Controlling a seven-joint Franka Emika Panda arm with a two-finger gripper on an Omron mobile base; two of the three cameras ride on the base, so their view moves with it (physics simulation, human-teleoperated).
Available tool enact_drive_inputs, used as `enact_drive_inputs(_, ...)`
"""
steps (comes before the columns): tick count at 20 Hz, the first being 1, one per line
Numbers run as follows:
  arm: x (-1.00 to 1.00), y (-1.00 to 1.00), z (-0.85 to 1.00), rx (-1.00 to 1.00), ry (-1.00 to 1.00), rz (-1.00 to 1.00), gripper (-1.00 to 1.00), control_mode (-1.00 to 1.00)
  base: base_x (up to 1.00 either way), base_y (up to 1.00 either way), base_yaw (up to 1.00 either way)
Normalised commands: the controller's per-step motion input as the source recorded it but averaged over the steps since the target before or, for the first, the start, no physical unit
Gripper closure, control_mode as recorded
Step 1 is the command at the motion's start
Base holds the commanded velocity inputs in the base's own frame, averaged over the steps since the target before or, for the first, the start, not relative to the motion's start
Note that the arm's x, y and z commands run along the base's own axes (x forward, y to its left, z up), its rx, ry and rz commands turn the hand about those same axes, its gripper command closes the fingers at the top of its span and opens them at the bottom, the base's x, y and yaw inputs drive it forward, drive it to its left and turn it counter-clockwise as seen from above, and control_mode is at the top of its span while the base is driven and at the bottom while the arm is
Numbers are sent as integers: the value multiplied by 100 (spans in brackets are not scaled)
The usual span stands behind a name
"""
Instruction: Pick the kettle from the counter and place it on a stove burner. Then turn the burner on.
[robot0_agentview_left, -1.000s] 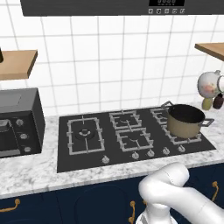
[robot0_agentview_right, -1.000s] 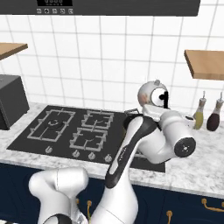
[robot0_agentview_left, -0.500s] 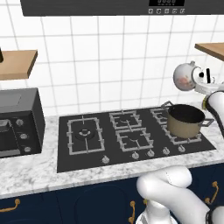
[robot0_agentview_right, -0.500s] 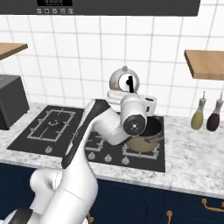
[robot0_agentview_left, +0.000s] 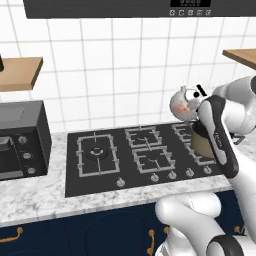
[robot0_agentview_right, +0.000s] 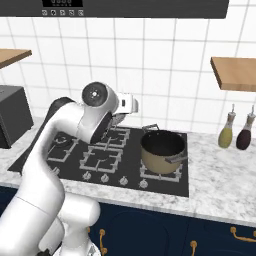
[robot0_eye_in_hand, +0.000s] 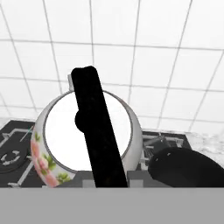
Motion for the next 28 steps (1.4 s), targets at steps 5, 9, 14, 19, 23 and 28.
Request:
enact_drive_inputs(5, -17, 100, -69, -24, 40, 5, 100, -100, 0, 0, 0)
enact_drive_inputs(9, -11, 100, -91, -15, 30, 1, 100, -100, 0, 0, 0)
enact_drive_inputs(14, 0, 100, -82, -1, 11, 0, 100, -100, 0, 0, 0)
enact_drive_inputs(19, 29, 100, -24, 1, 4, -1, 100, -100, 0, 0, 0)
enact_drive_inputs(23, 26, 80, 2, 1, 0, -5, 100, -100, 0, 0, 0)
enact_drive_inputs(28, 30, 47, 14, 0, 0, -4, 100, -100, 0, 0, 0)
